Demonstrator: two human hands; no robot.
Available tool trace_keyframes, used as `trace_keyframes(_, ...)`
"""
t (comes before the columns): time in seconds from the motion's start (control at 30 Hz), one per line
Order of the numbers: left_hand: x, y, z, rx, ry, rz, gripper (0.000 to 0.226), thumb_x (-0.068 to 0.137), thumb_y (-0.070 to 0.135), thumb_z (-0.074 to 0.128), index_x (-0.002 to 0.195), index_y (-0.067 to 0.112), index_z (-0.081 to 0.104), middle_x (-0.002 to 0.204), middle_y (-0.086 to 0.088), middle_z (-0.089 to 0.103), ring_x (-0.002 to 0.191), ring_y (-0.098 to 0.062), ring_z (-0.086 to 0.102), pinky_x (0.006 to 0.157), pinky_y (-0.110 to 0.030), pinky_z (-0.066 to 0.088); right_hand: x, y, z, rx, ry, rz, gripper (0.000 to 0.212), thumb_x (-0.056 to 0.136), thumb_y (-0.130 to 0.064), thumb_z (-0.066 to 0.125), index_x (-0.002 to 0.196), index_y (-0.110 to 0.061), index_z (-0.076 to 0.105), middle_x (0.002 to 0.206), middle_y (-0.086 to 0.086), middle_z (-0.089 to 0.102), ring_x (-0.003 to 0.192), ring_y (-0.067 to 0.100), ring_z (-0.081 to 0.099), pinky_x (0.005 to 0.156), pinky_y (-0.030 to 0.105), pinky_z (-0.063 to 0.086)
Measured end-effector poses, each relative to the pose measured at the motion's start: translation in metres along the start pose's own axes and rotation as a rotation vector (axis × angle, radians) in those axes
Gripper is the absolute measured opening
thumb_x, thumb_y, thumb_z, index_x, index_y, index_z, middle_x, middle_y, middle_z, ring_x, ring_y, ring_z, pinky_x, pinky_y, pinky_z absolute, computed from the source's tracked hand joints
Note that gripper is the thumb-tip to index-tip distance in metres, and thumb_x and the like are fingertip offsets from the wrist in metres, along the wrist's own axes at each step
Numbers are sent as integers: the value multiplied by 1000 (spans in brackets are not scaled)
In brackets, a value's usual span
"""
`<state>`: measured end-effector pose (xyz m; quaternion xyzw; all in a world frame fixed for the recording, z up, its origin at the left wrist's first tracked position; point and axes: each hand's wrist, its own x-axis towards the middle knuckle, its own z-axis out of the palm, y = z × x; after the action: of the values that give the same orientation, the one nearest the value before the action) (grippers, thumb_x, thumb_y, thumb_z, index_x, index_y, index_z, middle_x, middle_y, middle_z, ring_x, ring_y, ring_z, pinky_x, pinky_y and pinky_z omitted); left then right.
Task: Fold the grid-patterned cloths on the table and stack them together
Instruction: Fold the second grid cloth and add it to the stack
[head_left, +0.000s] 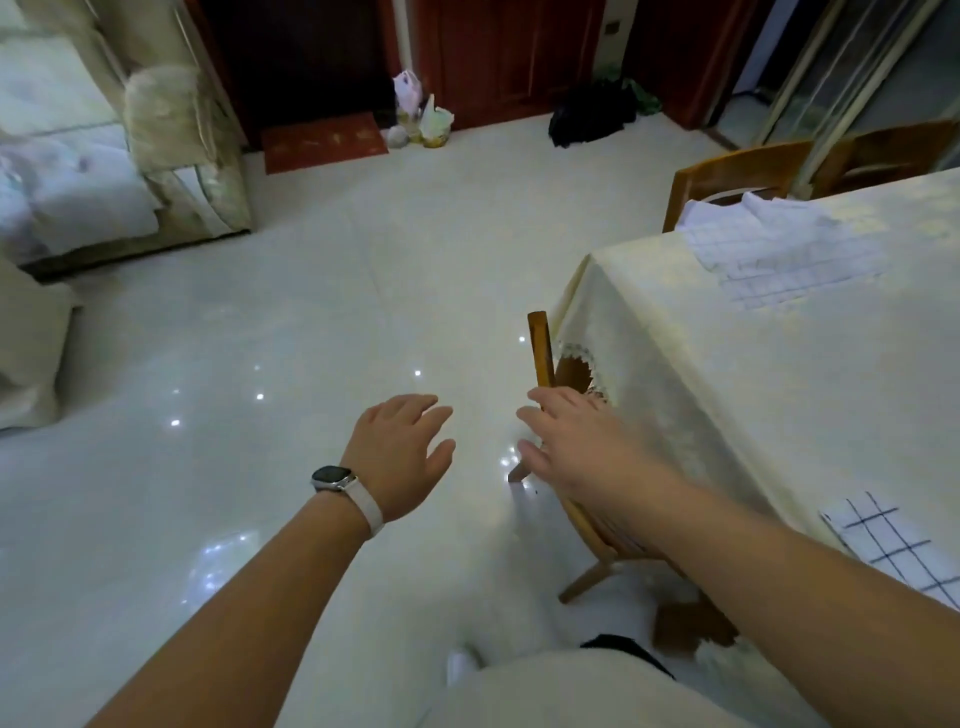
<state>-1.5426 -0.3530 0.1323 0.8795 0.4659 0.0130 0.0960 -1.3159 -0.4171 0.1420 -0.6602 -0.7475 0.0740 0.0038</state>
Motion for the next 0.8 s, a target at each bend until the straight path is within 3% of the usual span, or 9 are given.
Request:
trace_keyframes(0.2, 3, -37, 0, 23, 6, -43, 46, 96, 45, 38, 137, 25, 48, 146, 1, 45, 135, -22, 37, 111, -42, 26, 42, -17, -5, -36, -1, -41, 47, 98, -43, 40, 138, -20, 49, 152, 4, 38, 137, 26, 36, 110, 42, 29)
trace_keyframes(0.3, 12, -49, 0, 20, 5, -64, 48, 94, 46, 36, 134, 24, 51, 144, 0, 47, 134, -23, 40, 110, -44, 28, 68, -19, -4, -28, -10, -37, 47, 98, -43, 40, 140, -22, 47, 153, 2, 36, 138, 23, 34, 110, 38, 26)
trace_keyframes(0.6, 103, -105, -3, 67, -63, -184, 48, 97, 44, 36, 141, 26, 41, 149, 2, 40, 138, -21, 33, 113, -42, 26, 180, 14, 3, 1, -14, -66, 44, 98, -41, 38, 136, -21, 49, 149, 4, 41, 132, 24, 41, 107, 40, 33)
trace_keyframes(0.8, 189, -133, -32, 120, -52, -153, 49, 94, 46, 35, 135, 24, 51, 144, -1, 48, 132, -23, 42, 106, -42, 33, 259, 45, -10, 16, -7, -74, 42, 97, -40, 41, 129, -18, 56, 143, 6, 49, 125, 26, 47, 102, 40, 37)
